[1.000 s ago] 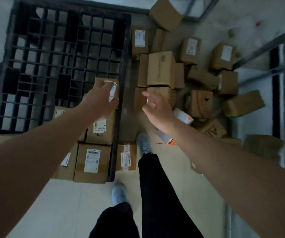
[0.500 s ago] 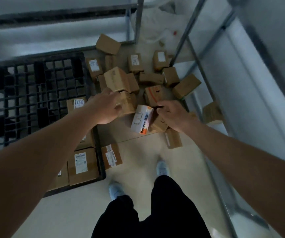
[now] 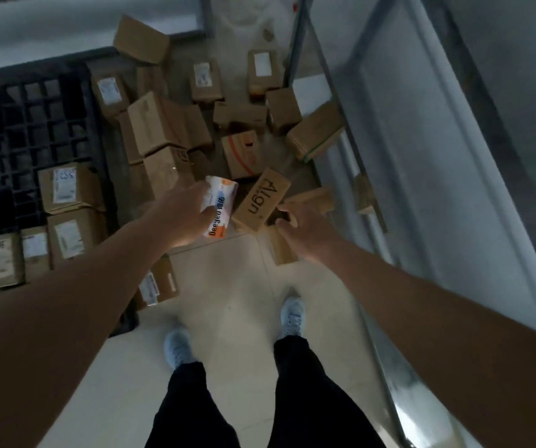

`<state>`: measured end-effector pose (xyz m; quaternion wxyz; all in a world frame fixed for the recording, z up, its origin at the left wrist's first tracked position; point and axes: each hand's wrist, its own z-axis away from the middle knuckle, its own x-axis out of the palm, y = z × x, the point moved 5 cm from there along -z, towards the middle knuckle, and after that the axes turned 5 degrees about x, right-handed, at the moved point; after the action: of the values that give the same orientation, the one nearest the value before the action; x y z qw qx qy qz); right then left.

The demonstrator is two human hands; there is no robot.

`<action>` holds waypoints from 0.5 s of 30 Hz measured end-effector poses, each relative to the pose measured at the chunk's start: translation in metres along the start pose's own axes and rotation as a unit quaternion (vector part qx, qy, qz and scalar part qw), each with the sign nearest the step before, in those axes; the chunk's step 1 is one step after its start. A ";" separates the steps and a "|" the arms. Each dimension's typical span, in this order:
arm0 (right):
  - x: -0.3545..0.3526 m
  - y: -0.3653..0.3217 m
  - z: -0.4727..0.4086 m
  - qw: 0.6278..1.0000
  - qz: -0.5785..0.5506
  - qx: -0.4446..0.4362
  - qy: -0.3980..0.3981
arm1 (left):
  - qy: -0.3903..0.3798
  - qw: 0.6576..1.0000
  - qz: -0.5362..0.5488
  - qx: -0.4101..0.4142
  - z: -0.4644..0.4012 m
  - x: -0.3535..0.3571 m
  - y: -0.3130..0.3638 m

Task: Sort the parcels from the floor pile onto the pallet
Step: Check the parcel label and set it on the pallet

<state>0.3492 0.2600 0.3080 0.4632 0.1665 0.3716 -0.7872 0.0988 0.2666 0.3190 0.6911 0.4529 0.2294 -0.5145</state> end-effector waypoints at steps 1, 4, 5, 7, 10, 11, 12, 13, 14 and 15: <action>-0.003 0.011 -0.010 1.000 -0.002 0.001 -0.006 | 0.003 1.000 0.005 -0.019 -0.010 0.011 0.004; 0.000 0.031 -0.044 1.000 -0.010 0.002 -0.029 | -0.002 0.999 -0.023 -0.043 -0.036 0.040 0.009; 0.004 0.032 -0.056 0.999 -0.011 -0.002 -0.036 | -0.004 0.999 -0.033 -0.041 -0.044 0.048 0.008; 0.016 0.030 -0.080 0.998 -0.010 -0.017 -0.054 | -0.009 0.999 -0.026 -0.045 -0.066 0.064 -0.001; 0.040 0.022 -0.123 0.996 -0.012 -0.036 -0.081 | -0.012 0.998 -0.011 -0.065 -0.108 0.087 -0.028; 0.048 0.021 -0.140 0.996 -0.008 -0.034 -0.086 | -0.011 0.997 -0.006 -0.073 -0.123 0.096 -0.040; 0.056 0.018 -0.157 0.996 0.001 -0.035 -0.087 | -0.010 0.997 0.001 -0.081 -0.138 0.105 -0.052; 0.064 0.015 -0.176 0.996 0.013 -0.040 -0.084 | -0.010 0.996 0.011 -0.088 -0.154 0.115 -0.065; 0.072 0.012 -0.195 0.995 0.018 -0.045 -0.082 | -0.013 0.995 0.024 -0.095 -0.169 0.126 -0.078; 0.081 0.008 -0.216 0.995 0.014 -0.046 -0.083 | -0.016 0.994 0.036 -0.100 -0.184 0.138 -0.092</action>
<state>0.2965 0.3681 0.1113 0.5108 0.0844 0.3651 -0.7737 0.0916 0.3501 0.0863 0.7548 0.3811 0.2521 -0.4706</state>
